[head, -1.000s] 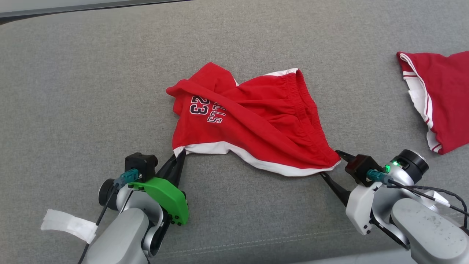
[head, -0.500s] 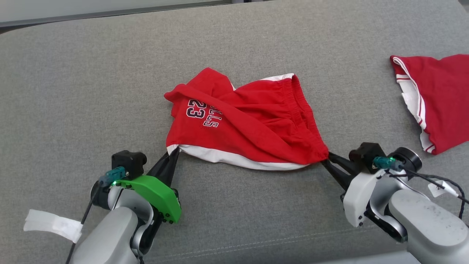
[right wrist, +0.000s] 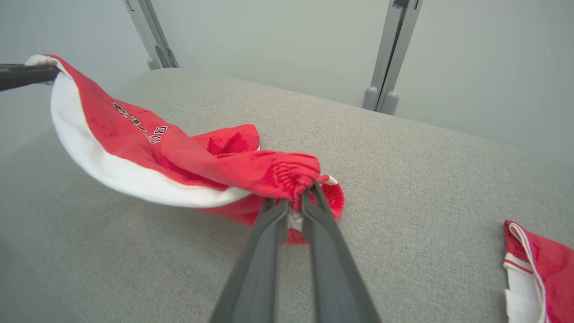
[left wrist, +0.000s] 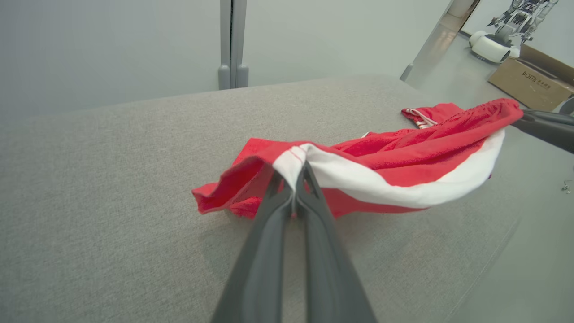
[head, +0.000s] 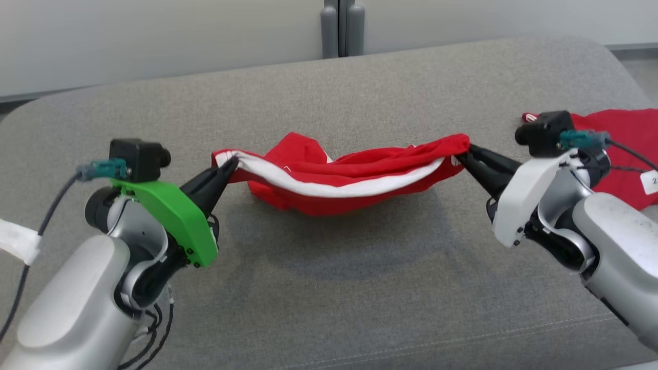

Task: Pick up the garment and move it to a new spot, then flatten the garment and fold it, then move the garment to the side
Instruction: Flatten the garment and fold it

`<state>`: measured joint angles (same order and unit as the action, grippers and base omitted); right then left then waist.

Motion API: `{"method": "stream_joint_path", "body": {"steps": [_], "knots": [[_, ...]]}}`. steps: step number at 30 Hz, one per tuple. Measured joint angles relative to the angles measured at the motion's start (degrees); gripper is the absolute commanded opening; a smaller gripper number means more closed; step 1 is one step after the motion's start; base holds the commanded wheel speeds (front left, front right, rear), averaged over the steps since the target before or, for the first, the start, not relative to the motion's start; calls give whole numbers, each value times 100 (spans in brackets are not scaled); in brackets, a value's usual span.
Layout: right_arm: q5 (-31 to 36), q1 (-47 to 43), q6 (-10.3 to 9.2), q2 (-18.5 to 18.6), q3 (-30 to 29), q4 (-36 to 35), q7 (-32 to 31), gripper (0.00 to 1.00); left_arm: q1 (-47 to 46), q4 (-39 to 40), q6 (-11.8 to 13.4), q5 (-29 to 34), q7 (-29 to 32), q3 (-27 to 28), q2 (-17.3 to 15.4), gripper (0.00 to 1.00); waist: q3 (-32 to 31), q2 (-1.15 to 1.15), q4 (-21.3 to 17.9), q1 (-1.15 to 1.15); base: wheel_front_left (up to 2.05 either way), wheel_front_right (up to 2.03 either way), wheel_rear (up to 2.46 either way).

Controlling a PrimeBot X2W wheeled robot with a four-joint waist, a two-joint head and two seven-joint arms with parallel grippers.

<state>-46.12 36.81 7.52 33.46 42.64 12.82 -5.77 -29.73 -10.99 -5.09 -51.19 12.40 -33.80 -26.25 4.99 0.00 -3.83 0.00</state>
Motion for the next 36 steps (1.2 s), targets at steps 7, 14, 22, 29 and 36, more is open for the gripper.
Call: {"method": "stream_joint_path", "body": {"steps": [7,14,22,29,36], "knots": [[-165,709,0,11,-219,-69,-475,0,-689,542,199,-468,1007,218,-204,0,-492,0,23,0,0,0,0],[-168,1543,0,-76,-355,163,-787,0,-1448,513,459,-675,1550,426,-254,0,-695,0,67,0,0,0,0],[242,2815,1,-734,-298,1457,-420,0,-2719,-495,864,-141,1054,573,129,0,-272,0,83,0,0,0,0],[988,4128,2,-1290,-781,2759,773,0,-4007,-1292,921,612,-308,656,576,0,314,0,167,0,0,0,0],[1544,4726,2,-1788,-1021,3897,1668,0,-4598,-2036,626,922,-1477,687,892,0,1067,0,329,0,0,0,0]]}}
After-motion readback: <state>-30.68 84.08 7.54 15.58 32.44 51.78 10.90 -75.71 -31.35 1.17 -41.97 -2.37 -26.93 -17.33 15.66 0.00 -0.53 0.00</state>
